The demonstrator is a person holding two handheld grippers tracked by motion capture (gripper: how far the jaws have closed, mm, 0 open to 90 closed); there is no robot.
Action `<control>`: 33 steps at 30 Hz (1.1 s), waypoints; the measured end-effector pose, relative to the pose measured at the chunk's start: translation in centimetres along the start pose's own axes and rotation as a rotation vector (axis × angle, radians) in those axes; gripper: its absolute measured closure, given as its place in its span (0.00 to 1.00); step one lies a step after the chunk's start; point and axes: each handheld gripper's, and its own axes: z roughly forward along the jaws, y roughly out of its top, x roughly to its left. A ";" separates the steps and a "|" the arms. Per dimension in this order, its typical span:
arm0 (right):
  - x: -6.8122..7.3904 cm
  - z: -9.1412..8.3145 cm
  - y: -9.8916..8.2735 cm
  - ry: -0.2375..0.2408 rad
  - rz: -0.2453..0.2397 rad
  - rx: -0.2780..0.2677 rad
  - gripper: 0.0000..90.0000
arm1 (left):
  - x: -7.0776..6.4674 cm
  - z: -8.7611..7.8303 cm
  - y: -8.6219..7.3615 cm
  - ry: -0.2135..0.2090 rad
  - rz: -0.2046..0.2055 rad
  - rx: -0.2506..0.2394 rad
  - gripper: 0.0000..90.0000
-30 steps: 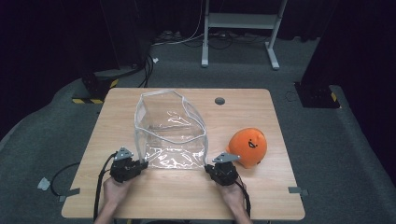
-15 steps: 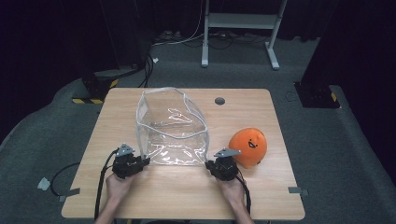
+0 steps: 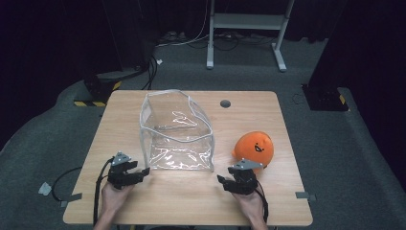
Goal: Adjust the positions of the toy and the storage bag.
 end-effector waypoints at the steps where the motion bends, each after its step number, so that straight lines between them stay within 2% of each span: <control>1: 0.0 0.0 0.0 0.000 0.000 0.000 0.46 | 0.1 -0.1 -0.1 0.010 -0.004 -0.005 0.36; 4: -0.4 -1.4 -1.1 0.002 0.024 -0.014 0.42 | 0.5 -0.5 -0.4 0.046 0.005 -0.015 0.30; 7: -0.7 -2.6 -2.1 -0.006 0.049 -0.024 0.40 | 0.9 -0.9 -0.8 0.074 0.011 -0.023 0.28; 8: -1.0 -3.5 -2.8 -0.019 0.061 -0.032 0.39 | 1.2 -1.0 -0.9 0.090 0.007 -0.033 0.28; 9: -1.0 -3.5 -2.8 -0.019 0.061 -0.032 0.39 | 1.2 -1.0 -0.9 0.090 0.007 -0.033 0.28; 12: -1.8 -4.9 -4.3 -0.058 0.088 -0.035 0.38 | 1.7 -1.2 -1.1 0.111 0.007 -0.037 0.27; 14: -2.1 -5.2 -4.6 -0.069 0.096 -0.034 0.37 | 1.9 -1.2 -1.1 0.121 0.006 -0.039 0.26; 16: -2.6 -5.7 -5.2 -0.088 0.120 -0.037 0.36 | 2.1 -1.2 -1.1 0.140 -0.002 -0.056 0.26; 18: -3.4 -6.5 -5.9 -0.116 0.150 -0.037 0.33 | 2.4 -1.2 -1.2 0.165 0.008 -0.061 0.26; 19: -3.4 -6.5 -5.9 -0.116 0.150 -0.037 0.33 | 2.5 -1.2 -1.2 0.174 0.013 -0.062 0.26; 22: -4.3 -7.3 -6.4 -0.157 0.192 -0.053 0.30 | 3.0 -1.2 -1.2 0.198 0.001 -0.081 0.26; 27: -6.4 -8.1 -6.5 -0.199 0.245 -0.077 0.25 | 4.0 -1.4 -1.1 0.224 -0.007 -0.073 0.26; 28: -6.4 -8.1 -6.5 -0.199 0.245 -0.077 0.25 | 4.1 -1.3 -1.0 0.225 -0.015 -0.075 0.26; 29: -6.9 -8.2 -6.4 -0.201 0.258 -0.085 0.23 | 4.3 -1.3 -1.0 0.227 -0.026 -0.090 0.25; 31: -7.5 -8.2 -6.1 -0.204 0.268 -0.093 0.21 | 4.4 -1.4 -1.0 0.230 -0.022 -0.085 0.25; 33: -8.0 -8.1 -5.8 -0.199 0.267 -0.108 0.19 | 4.4 -1.3 -0.9 0.230 -0.033 -0.099 0.25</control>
